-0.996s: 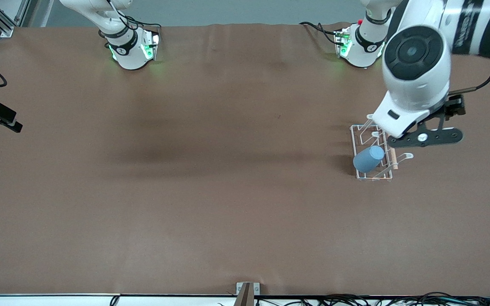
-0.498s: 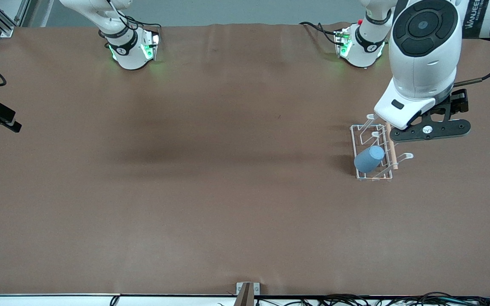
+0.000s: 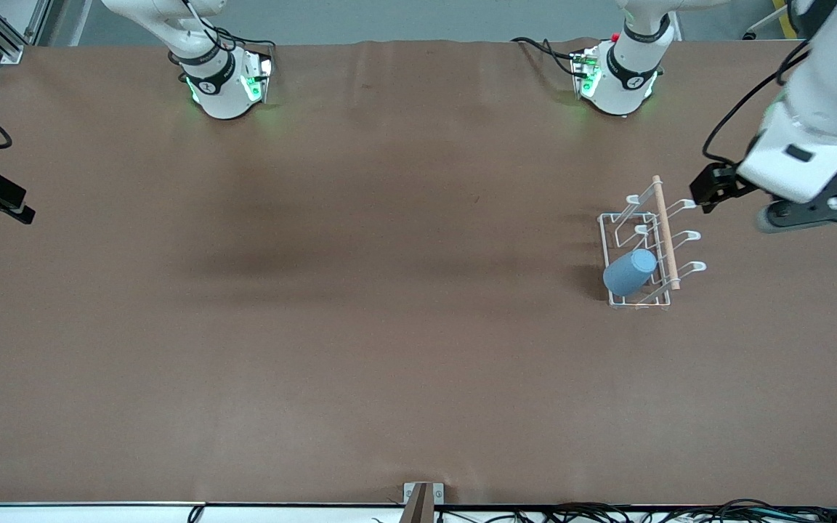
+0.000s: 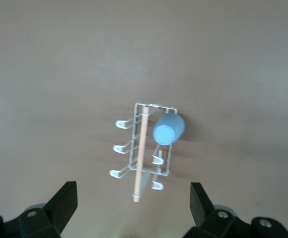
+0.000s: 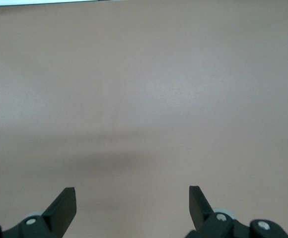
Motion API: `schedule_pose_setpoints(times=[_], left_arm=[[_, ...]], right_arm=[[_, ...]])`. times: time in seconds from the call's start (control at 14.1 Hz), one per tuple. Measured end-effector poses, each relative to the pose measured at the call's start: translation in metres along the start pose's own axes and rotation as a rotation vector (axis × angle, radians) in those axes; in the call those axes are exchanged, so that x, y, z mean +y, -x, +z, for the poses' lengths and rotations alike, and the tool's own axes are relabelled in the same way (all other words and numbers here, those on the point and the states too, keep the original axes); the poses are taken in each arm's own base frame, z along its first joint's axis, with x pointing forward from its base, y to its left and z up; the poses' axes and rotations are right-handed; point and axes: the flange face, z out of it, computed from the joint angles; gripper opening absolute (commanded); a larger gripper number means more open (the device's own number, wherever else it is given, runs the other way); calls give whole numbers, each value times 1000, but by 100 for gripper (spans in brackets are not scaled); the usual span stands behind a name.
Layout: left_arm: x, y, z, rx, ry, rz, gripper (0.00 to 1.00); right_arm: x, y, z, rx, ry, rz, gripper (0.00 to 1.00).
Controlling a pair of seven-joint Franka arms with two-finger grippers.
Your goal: Hang cup on cup holder
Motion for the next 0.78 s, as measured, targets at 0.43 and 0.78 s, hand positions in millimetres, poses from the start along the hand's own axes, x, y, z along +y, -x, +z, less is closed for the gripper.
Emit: schedule_pose_setpoints(times=[0.43,0.78], left_arm=[[-60,30,22,50,150,20,100],[-60,60,20,48,137,26,100]], right_arm=[[1,0,0,2,3,19,100],[1,0,0,2,3,20,100]])
